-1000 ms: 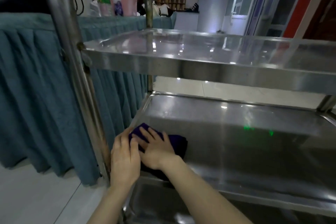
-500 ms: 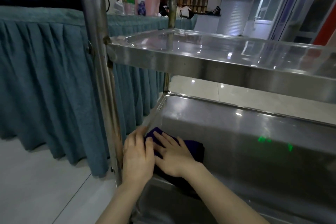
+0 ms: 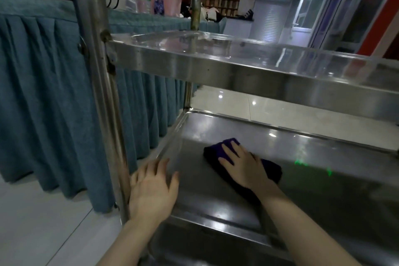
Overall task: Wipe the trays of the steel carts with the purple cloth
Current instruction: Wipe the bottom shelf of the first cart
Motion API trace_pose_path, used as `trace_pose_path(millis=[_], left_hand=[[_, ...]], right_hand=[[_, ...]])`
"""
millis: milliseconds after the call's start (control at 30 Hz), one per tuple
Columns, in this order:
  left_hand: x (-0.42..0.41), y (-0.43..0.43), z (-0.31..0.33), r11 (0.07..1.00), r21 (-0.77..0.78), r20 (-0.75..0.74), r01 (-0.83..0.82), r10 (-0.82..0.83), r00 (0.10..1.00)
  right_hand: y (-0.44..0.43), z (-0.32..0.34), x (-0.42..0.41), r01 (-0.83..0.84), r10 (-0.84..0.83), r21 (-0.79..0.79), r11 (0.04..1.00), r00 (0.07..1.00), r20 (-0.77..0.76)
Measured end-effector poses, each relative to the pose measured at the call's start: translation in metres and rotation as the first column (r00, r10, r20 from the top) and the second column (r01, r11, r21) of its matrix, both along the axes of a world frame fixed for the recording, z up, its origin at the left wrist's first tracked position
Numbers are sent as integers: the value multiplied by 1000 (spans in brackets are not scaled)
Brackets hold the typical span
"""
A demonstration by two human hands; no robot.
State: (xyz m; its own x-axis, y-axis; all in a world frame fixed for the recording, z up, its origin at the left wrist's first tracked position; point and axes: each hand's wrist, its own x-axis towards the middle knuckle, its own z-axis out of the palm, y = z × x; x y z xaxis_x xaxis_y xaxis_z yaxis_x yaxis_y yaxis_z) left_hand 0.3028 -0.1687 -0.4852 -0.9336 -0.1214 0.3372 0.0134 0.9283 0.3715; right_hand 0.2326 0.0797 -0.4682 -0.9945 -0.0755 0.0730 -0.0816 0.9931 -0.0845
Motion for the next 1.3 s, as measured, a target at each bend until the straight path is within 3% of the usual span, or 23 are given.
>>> trace_pose_path(millis=[133,233,433,533,600,667,833,900,1033,1100,1300], left_hand=[[1,4,3,998,-63,62,-23,27,998],[1,5,4,996,-80,72,-33,39,997],[3,4,4,993,-111,114,-24,37,993],[0,2,3,994,-106,128,-3,17,992],[0,2,4,993,-118,124,7,8,992],[2,1,6,992,-123,116,20,-6,993],[6,2,9,991,-136,109,16,-1,994],[7,3,9,990,-142,103,8,7,995],[4,7,9,989,-147,105,-17,33,994],[4,8,8,987,-154,104,-38,54,993],[-3,5,5,987,-152,100,-48,64,993]], right_hand=[[120,11,54,395,-401,76,916,910,105],[114,12,59,559,-556,-42,828,828,72],[-44,2,-27,130,-129,-60,990,991,26],[-120,2,-52,-164,173,-122,979,983,66],[-128,3,-56,-259,267,-108,960,962,64],[-106,2,-59,-246,251,-93,965,967,50],[13,-8,-50,111,-112,-27,993,993,-36],[51,-10,-46,195,-195,-37,980,981,-2],[47,-8,-66,311,-306,-67,948,949,69],[11,-7,-83,252,-243,-89,964,964,104],[-110,-6,-105,-211,222,-122,970,971,89]])
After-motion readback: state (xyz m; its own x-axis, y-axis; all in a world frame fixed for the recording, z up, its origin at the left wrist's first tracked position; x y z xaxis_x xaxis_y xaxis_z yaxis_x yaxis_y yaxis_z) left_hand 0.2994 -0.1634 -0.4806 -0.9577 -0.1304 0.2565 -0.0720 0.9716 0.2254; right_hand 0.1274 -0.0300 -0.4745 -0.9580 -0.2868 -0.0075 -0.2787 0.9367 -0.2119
